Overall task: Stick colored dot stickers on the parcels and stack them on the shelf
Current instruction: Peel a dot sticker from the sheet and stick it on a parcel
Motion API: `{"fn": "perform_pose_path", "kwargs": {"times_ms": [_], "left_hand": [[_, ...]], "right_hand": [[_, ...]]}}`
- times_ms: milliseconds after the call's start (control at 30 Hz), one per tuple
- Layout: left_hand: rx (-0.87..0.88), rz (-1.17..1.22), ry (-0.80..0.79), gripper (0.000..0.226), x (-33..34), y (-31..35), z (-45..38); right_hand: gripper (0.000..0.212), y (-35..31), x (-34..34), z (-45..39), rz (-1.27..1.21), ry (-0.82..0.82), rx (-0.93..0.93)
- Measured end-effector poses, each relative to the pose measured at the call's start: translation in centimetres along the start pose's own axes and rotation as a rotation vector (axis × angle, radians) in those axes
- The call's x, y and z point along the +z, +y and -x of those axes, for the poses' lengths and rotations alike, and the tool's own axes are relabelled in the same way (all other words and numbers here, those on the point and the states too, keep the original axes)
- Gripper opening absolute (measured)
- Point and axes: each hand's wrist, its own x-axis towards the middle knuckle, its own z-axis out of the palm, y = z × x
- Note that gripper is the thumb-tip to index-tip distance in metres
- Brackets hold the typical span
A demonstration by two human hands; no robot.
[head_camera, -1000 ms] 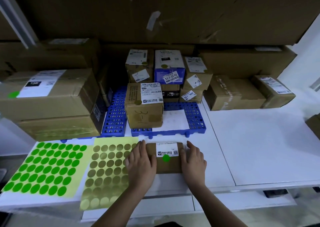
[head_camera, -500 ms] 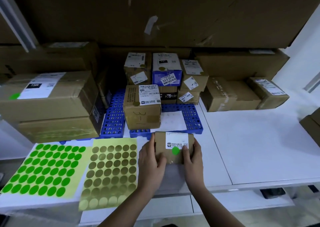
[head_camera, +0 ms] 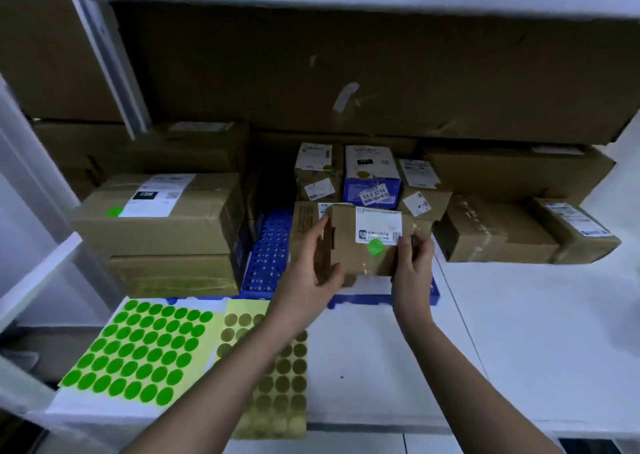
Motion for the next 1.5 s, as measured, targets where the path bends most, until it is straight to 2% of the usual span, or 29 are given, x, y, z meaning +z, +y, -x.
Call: {"fn": "perform_pose_path", "kwargs": {"times_ms": [267, 433, 567, 700, 867, 1067, 1267, 1433, 1500], "left_hand": [[0.084, -0.008, 0.268, 0.045, -9.9, 0.7, -5.1], [0.050, -0.006, 0.401, 0.036, -15.7, 0.8, -8.5], [-0.010, -0.074, 0.381, 0.039, -20.2, 0.2, -11.3], [-0.115, -0.090, 0.352, 0.024, -23.8, 0.0, -13.0], [-0.245, 0.119, 0.325, 0.025, -27.2, -1.0, -14.3], [-0.303, 0.078, 0.367, 0.033, -30.7, -1.7, -15.6], [-0.361, -0.006, 0.352, 0.037, -32.8, -2.9, -16.9], [-0.450, -0.032, 0.351, 0.041, -33.5, -4.2, -18.3], [-0.489, -0.029, 0.356, 0.044, -33.7, -4.8, -18.7]], "right_hand": [[0.044, -6.5, 10.1, -1.3, -0.093, -0.137, -0.048], [0.050, -9.1, 17.0, -2.5, -0.173, -0.191, 0.051], [0.056, -10.6, 21.8, -4.0, -0.141, -0.292, 0.144], [0.058, -11.1, 26.0, -5.5, 0.028, -0.422, 0.103], [0.055, -11.3, 30.9, -7.2, 0.183, -0.454, 0.154], [0.044, -12.1, 35.1, -7.5, 0.336, -0.474, 0.034], [0.072, -10.4, 38.6, -9.2, 0.532, -0.552, 0.006], [0.079, -8.9, 40.3, -10.6, 0.671, -0.586, -0.010], [0.073, -9.9, 39.7, -9.5, 0.721, -0.606, -0.035]]}}
